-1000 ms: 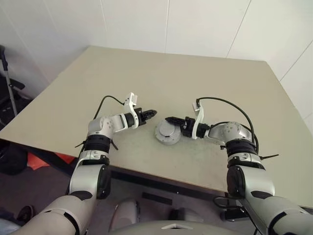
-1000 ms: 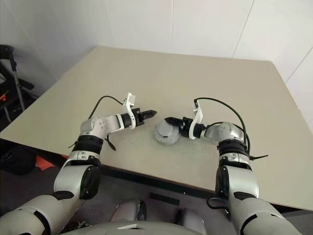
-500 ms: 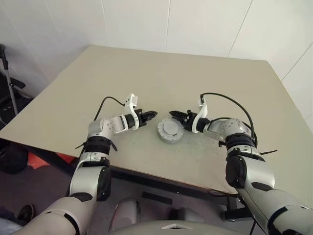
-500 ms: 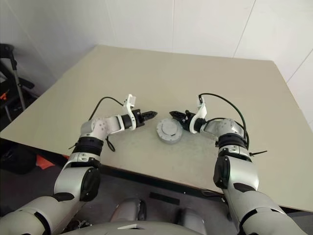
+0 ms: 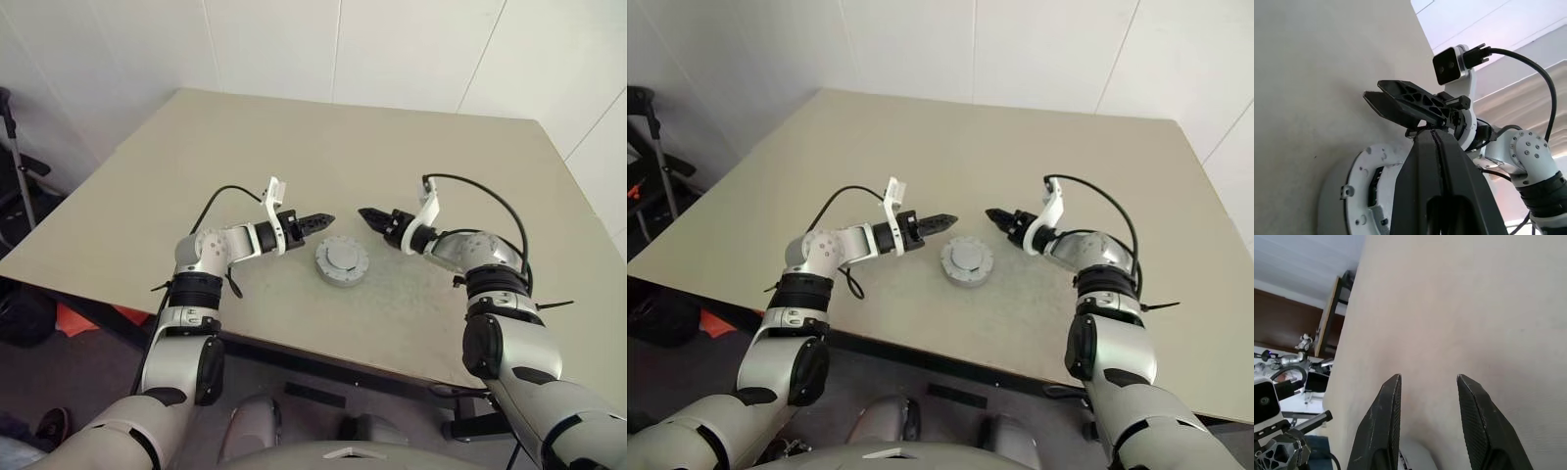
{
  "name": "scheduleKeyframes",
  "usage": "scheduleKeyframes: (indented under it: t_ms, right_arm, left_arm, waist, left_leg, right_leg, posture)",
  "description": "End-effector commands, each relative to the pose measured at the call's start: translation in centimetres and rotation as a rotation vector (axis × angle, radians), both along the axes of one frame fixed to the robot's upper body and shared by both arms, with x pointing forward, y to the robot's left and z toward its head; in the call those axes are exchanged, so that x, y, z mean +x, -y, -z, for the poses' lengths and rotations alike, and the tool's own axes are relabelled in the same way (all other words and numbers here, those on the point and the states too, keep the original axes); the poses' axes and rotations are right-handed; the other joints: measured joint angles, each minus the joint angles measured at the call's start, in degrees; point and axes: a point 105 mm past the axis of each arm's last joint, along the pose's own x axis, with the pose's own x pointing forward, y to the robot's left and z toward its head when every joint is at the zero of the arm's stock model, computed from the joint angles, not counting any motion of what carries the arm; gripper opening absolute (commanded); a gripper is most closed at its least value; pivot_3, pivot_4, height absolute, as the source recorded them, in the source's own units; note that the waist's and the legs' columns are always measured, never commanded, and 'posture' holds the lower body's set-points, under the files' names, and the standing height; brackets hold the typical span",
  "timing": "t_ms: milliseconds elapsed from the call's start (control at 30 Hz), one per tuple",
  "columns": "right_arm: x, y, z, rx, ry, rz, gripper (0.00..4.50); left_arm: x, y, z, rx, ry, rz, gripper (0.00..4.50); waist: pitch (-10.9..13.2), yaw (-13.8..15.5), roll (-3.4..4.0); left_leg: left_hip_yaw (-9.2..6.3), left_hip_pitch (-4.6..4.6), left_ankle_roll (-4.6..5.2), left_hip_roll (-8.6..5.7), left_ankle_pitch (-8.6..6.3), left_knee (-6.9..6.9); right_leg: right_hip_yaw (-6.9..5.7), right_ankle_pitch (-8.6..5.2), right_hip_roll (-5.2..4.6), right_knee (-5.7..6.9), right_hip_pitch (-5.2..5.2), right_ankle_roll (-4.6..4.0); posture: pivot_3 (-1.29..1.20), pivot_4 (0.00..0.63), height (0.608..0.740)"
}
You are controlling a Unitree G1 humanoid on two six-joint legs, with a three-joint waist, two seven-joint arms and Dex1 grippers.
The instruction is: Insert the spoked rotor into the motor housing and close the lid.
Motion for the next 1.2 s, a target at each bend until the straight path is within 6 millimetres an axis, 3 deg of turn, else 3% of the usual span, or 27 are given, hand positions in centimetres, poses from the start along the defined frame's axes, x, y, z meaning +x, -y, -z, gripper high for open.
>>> scheduleKeyframes:
  t_ms: [33,133,333,500,733,1033,1200]
  right_arm:
    - [0.3,1.5,-3.0,-0.013,0.115,0.024,2.00]
    - [-0.1,2.3,-3.3,-0.044,0.131,0.032,2.00]
    - [-0.6,2.7,-3.1,-0.053,0.117,0.052,2.00]
    - [-1.6,2.6,-1.9,-0.097,0.055,0.025,2.00]
    - [-4.7,3.3,-0.1,-0.229,-0.048,-0.125,2.00]
    - [-6.4,3.7,-1.5,-0.270,-0.029,-0.239,2.00]
    - [-7.1,3.2,0.7,-0.247,-0.102,-0.238,2.00]
  left_arm:
    - [-0.5,0.9,-1.3,-0.035,0.031,0.052,0.00]
    - [-1.2,1.6,-0.8,-0.031,-0.018,0.110,0.00]
    - [-1.3,1.9,2.2,0.089,-0.140,0.116,0.00]
    - [-1.1,1.3,2.8,0.111,-0.167,0.098,0.00]
    - [-0.9,1.0,3.2,0.123,-0.177,0.077,0.00]
    - [-1.3,1.2,4.7,0.189,-0.230,0.083,0.00]
    - [-1.3,1.3,4.8,0.199,-0.228,0.086,0.00]
  waist:
    - [0.0,0.0,0.00]
    - [0.0,0.0,0.00]
    - [0.0,-0.1,0.02]
    - [0.0,0.0,0.02]
    - [0.0,0.2,0.02]
    - [0.0,0.1,0.03]
    - [0.0,0.1,0.03]
  left_leg:
    - [0.00,-0.02,0.01,0.00,-0.01,0.04]
    - [0.00,-0.06,0.09,0.02,-0.05,0.18]
    - [0.00,-0.14,0.19,0.07,-0.12,0.55]
    - [-0.01,-0.10,0.16,0.10,-0.11,0.67]
    - [-0.01,-0.08,0.19,0.09,-0.13,0.69]
    - [-0.03,0.32,0.20,0.09,-0.16,0.67]
    - [-0.03,0.55,0.19,0.08,-0.23,0.63]
  right_leg:
    - [0.00,0.00,0.00,0.01,-0.01,0.00]
    - [0.00,0.01,0.00,0.02,0.00,0.01]
    - [0.00,0.02,0.00,0.19,-0.01,0.04]
    - [0.00,0.03,0.00,0.35,0.00,0.05]
    - [0.00,0.06,-0.02,0.29,0.13,0.11]
    - [0.00,0.09,-0.01,0.13,0.60,0.18]
    - [0.00,0.13,-0.01,-0.08,0.90,0.26]
  posture:
    - [0.00,0.000,0.740]
    - [0.00,0.000,0.740]
    - [0.00,0.000,0.740]
    - [0.00,0.000,0.740]
    - [0.00,0.000,0.740]
    - [0.00,0.000,0.740]
    - [0.00,0.000,0.740]
